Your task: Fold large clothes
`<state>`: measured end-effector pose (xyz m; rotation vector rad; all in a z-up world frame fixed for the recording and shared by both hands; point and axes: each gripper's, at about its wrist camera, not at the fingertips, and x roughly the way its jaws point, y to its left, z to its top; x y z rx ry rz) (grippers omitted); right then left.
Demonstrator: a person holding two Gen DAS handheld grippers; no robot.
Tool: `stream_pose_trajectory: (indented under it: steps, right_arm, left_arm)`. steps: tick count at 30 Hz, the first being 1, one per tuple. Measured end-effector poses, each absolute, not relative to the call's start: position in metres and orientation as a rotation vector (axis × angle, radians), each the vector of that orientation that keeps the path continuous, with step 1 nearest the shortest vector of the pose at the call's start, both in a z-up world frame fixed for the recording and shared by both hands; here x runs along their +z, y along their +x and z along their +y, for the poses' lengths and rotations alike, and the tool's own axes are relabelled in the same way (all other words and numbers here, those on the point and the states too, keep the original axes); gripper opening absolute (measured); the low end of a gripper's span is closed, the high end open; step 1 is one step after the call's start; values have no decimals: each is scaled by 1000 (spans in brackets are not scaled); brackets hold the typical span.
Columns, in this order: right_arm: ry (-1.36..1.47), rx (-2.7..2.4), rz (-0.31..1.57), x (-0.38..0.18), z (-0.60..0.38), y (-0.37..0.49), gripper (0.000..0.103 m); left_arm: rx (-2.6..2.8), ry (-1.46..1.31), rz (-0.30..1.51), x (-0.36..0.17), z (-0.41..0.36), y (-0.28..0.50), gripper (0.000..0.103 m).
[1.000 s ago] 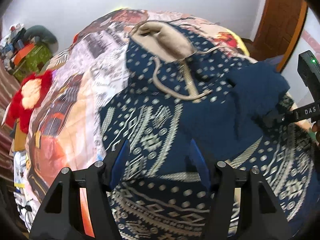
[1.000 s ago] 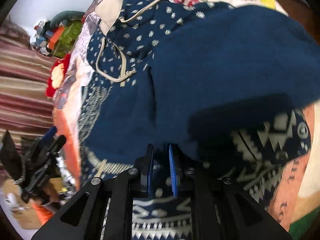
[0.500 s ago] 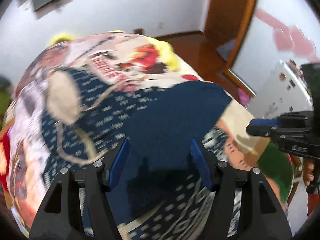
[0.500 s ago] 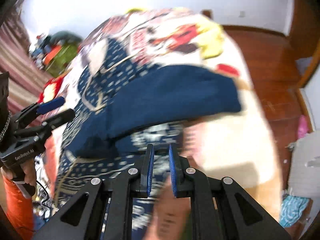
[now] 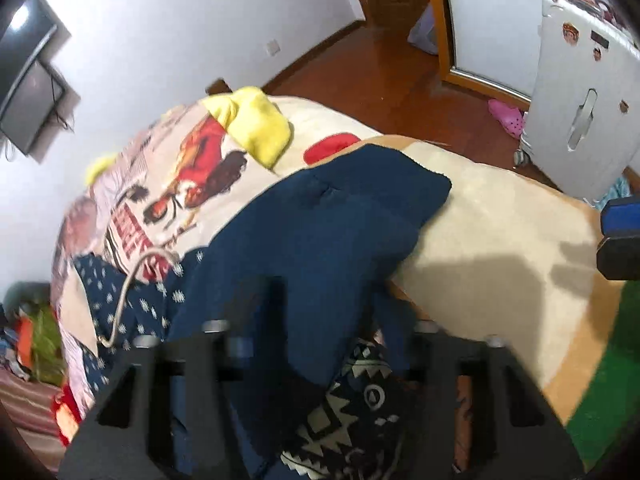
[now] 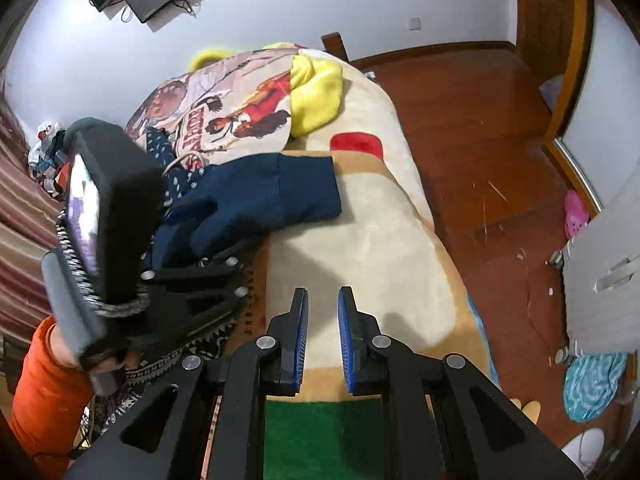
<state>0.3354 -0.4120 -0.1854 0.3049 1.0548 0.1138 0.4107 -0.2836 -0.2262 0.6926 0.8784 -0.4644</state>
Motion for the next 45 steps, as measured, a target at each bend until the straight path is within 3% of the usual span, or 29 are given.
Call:
stream_pose_trajectory:
  steps: [2,10,15,21,28,36,37,38,42,45]
  right_arm:
    - [304,116,1060,-188,-409,337,11]
    - [263,151,1060,-187,-380,343,11]
    - [227,198,1041,-178,-348,347,11]
    - [167,266,1041,-172,-296,360,11]
    - [39,301,1082,-186,-227,390,11]
    - [-196,256,1216,-240,-180,419,11]
    - [-212,257,1217,-244,-177,419,11]
    - [-233,255,1213,-244,-174,419,11]
    - [-228,270,1206,-233,-171,418,11]
    - [-199,281,1173,-217,-173,416,11]
  left_arm:
    - [-443,656,877,-221,-276,416,10]
    - [-441,275,828,-128,-192,432,9]
    - [-411,86,863,-98,-106,435,9]
    - [-329,7,942,-114,-23,430,9]
    - [-246,-25,1100,-180,59,412,9]
    - [-177,18,1265,-242,111,380,10]
    - [-199,15,1257,-239,109,379,11]
    - [-211,17,1250,-235,105,379,19]
    - [-294,23,1138,-206,70,384,69]
    - [-329,37,1087,-198,36,397,75]
